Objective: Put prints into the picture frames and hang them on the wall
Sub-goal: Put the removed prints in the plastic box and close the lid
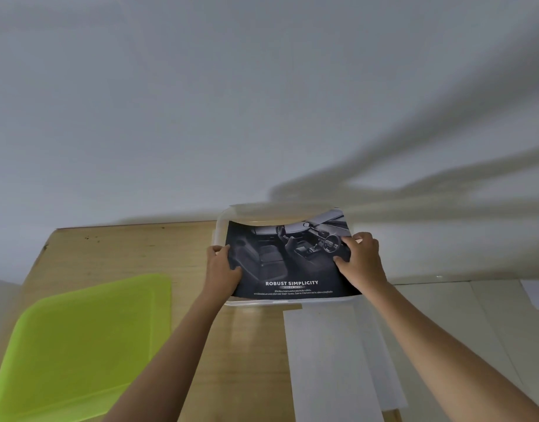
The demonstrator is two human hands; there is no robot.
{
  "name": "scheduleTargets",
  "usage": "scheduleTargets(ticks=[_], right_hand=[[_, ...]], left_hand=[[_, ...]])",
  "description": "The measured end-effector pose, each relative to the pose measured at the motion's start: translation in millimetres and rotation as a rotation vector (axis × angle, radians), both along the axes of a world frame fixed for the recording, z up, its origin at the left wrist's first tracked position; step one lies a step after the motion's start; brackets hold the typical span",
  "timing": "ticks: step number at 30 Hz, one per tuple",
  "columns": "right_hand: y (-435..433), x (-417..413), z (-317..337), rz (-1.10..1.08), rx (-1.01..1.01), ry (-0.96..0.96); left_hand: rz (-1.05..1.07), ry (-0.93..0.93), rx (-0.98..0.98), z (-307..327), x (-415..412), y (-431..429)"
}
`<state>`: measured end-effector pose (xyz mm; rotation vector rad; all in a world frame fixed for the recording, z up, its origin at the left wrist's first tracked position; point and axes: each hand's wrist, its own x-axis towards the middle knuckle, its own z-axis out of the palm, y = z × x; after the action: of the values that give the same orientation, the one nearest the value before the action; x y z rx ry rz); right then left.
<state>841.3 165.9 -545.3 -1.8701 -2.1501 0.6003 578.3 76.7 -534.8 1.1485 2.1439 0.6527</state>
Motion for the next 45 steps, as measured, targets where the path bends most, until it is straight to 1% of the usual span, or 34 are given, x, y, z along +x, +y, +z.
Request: scheduleTargets(ticks=[4, 6, 8, 11, 14, 16, 19, 24, 28, 31, 34, 37, 42, 45], right_hand=[[-2, -8, -3, 0.070, 0.134, -0.082], [-2, -16, -7, 0.141, 0.142, -0.098], [-3, -25, -14, 0.204, 0.101, -0.095], [-2, -36, -27, 0.238, 0.029, -0.100], [1, -44, -35, 0.275, -0.008, -0.143], [2, -48, -39, 0.300, -0.055, -0.171], [3, -53, -46, 0.313, -0.115, -0.187], [4, -56, -48, 0.288, -0.130, -0.165], [-3, -54, -39, 0.221, -0.146, -0.070], [-15, -48, -25, 0.117, -0.104, -0.012], [-32, -35, -9, 0.059, -0.048, 0.023], [-55, -17, 6, -0.003, -0.009, 0.105], [-102, 29, 15, -0.131, 0.083, 0.209], [-129, 57, 6, -0.202, 0.055, 0.238]], left_hand=[[-0.032, 0.132, 0.061, -7, 1, 2], [-0.101, 0.183, 0.079, -10, 6, 4], [-0.220, 0.191, 0.063, -15, 12, 8], [-0.401, 0.264, -0.100, -30, 21, 16], [-0.491, 0.324, -0.243, -42, 24, 22], [-0.509, 0.352, -0.267, -49, 22, 24], [-0.515, 0.403, -0.247, -54, 16, 25], [-0.497, 0.418, -0.226, -56, 14, 26], [-0.485, 0.377, -0.238, -48, 16, 28], [-0.474, 0.329, -0.158, -33, 21, 23], [-0.489, 0.305, 0.002, -16, 33, 11], [-0.521, 0.250, 0.155, -3, 53, -8], [-0.560, 0.183, 0.275, -2, 97, -54], [-0.560, 0.197, 0.291, -16, 116, -87]])
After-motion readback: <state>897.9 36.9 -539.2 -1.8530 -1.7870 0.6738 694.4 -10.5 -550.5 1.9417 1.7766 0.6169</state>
